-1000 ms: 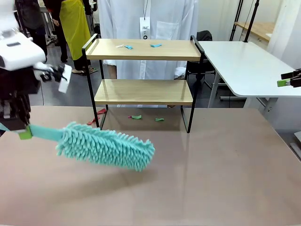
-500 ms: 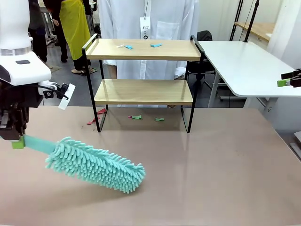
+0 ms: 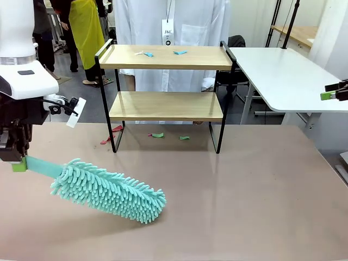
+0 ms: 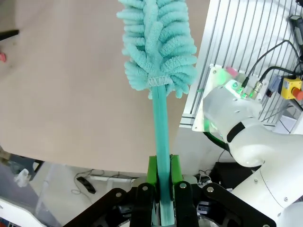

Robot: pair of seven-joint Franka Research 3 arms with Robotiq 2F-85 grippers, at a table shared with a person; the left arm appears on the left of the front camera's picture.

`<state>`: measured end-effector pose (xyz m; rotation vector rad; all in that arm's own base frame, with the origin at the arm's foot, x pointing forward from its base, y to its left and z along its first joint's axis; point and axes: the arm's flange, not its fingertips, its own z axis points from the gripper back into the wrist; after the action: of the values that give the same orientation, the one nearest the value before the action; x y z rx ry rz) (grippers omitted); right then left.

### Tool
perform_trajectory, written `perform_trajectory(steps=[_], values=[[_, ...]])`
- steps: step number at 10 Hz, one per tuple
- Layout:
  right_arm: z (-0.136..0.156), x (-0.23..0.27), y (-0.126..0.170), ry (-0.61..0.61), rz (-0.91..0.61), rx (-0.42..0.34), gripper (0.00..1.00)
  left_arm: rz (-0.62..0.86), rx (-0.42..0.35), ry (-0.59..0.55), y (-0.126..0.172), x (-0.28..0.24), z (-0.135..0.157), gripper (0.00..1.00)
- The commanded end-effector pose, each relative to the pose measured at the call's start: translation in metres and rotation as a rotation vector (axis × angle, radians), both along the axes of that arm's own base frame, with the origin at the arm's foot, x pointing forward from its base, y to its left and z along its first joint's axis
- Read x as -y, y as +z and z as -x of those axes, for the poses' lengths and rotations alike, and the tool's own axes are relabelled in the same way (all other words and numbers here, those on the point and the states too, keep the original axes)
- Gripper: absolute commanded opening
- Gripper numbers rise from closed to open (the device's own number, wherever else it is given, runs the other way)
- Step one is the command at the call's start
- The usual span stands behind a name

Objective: Clean the shelf.
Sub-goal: Clean the specific section of the Shelf indicated by the human with the Duster.

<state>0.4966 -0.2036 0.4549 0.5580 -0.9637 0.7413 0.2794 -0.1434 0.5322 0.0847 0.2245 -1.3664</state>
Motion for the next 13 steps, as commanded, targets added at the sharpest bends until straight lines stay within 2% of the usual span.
perform_trajectory(steps=[1, 13], values=[[0.0002, -0.0018, 0.0018, 0.003, 0.0, 0.004, 1.0, 0.019, 0.003, -0.004, 0.0008, 0.0027, 0.0002, 0.13], [0.0002, -0.0018, 0.0018, 0.003, 0.0, 0.004, 1.0, 0.019, 0.003, -0.004, 0.0008, 0.0027, 0.0002, 0.13]])
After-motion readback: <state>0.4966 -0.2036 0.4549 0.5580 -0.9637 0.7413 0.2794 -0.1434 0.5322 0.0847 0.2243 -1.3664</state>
